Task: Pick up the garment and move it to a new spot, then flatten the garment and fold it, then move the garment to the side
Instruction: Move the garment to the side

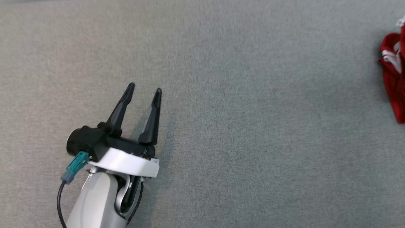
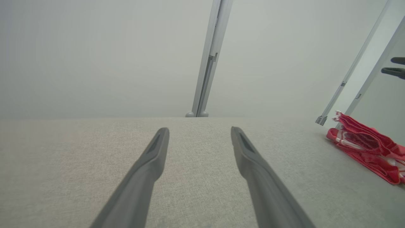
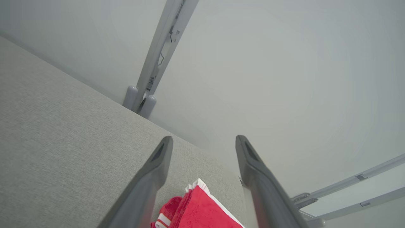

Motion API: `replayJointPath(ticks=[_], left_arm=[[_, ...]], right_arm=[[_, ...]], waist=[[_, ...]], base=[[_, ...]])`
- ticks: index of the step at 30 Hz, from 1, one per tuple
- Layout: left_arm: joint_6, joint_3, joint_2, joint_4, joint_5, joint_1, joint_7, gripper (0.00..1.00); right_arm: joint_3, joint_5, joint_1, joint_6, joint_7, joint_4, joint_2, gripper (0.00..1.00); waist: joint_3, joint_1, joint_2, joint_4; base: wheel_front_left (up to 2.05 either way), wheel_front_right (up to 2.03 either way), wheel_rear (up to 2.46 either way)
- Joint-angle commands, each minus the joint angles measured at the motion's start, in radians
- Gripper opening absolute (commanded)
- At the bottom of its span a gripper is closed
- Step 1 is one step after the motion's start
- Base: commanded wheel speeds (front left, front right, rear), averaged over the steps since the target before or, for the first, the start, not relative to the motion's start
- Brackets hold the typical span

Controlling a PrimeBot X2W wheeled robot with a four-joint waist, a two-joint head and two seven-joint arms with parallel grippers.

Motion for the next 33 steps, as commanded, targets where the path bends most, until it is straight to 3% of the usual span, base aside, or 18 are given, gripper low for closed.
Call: replayJointPath(ticks=[1, 18, 28, 33], left_arm=[[0.007, 0.016, 0.004, -0.002, -0.005, 0.022, -0.001, 1.00], [0.065, 0.117, 0.004, -0.017, -0.009, 0.207, -0.001, 1.00], [0.089, 0.106, 0.003, -0.027, 0.026, 0.286, -0.001, 1.00], [0.112, 0.098, 0.004, -0.047, 0.084, 0.305, -0.001, 1.00]], right_arm=[[-0.004, 0.009, 0.021, -0.001, -0.029, 0.006, 0.036, 1.00], [-0.112, -0.060, 0.350, -0.001, -0.337, -0.006, 0.440, 1.00], [-0.204, -0.179, 0.559, -0.001, -0.421, -0.016, 0.603, 1.00], [-0.232, -0.241, 0.616, -0.001, -0.431, -0.029, 0.648, 1.00]], waist=[[-0.071, 0.0000, 0.0000, 0.007], [-0.277, 0.0000, 0.0000, 0.061], [-0.329, 0.0000, 0.0000, 0.076], [-0.337, 0.0000, 0.0000, 0.074]], base=[[0.00, 0.00, 0.00], [0.00, 0.00, 0.00], [0.00, 0.00, 0.00], [0.00, 0.00, 0.00]])
